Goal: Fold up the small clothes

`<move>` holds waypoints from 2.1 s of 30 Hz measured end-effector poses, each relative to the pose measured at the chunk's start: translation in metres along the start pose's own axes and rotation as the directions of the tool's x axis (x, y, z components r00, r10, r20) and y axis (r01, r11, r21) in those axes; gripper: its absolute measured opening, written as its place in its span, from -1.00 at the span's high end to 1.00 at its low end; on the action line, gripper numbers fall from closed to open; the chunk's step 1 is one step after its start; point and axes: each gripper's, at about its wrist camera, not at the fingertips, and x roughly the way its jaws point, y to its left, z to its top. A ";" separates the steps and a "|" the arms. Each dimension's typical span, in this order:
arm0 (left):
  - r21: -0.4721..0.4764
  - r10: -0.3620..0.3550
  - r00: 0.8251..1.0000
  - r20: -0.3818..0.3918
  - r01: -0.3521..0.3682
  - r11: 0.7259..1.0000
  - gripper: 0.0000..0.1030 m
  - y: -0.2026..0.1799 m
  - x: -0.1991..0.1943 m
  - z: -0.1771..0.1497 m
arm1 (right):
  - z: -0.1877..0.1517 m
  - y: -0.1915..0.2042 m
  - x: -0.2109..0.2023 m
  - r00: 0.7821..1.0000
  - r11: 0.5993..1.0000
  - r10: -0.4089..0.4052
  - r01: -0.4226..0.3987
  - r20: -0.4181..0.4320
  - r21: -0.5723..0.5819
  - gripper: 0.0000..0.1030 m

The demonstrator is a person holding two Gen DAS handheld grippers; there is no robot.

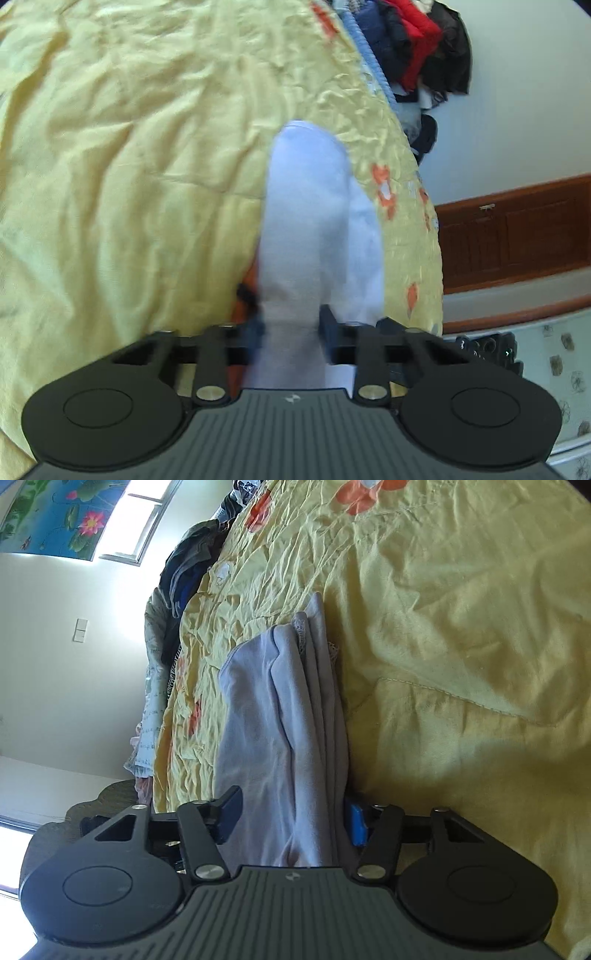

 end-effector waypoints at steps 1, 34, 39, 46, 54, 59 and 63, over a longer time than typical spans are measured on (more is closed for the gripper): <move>-0.004 -0.001 1.000 -0.001 0.001 1.000 0.45 0.001 0.000 0.001 | 0.000 -0.001 0.000 1.000 1.000 0.004 -0.004 0.000 0.003 -0.08; 0.393 0.302 0.808 0.507 -0.528 0.753 -0.39 -0.067 -0.115 -0.098 | -0.086 0.061 -0.052 0.929 0.953 -0.146 0.225 0.340 -0.204 0.02; 0.394 0.422 0.808 0.411 -0.575 0.717 -0.39 -0.050 -0.085 -0.146 | -0.156 0.083 -0.036 0.864 0.774 -0.364 0.489 0.348 -0.403 -0.23; 0.423 0.490 0.758 0.430 -0.648 0.633 -0.62 -0.032 -0.069 -0.159 | -0.188 0.082 -0.003 0.820 0.722 -0.454 0.568 0.349 -0.394 -0.68; 0.441 0.509 0.715 0.479 -0.697 0.565 -1.00 -0.026 -0.060 -0.170 | -0.209 0.083 0.022 0.676 0.606 -0.554 0.727 0.486 -0.323 -0.97; 0.441 0.495 0.710 0.500 -0.701 0.560 -1.00 -0.024 -0.061 -0.171 | -0.217 0.079 0.025 0.649 0.549 -0.554 0.755 0.521 -0.358 -0.97; 0.444 0.490 0.708 0.509 -0.703 0.556 -1.00 -0.023 -0.061 -0.173 | -0.216 0.081 0.025 0.642 0.563 -0.564 0.759 0.520 -0.327 -0.97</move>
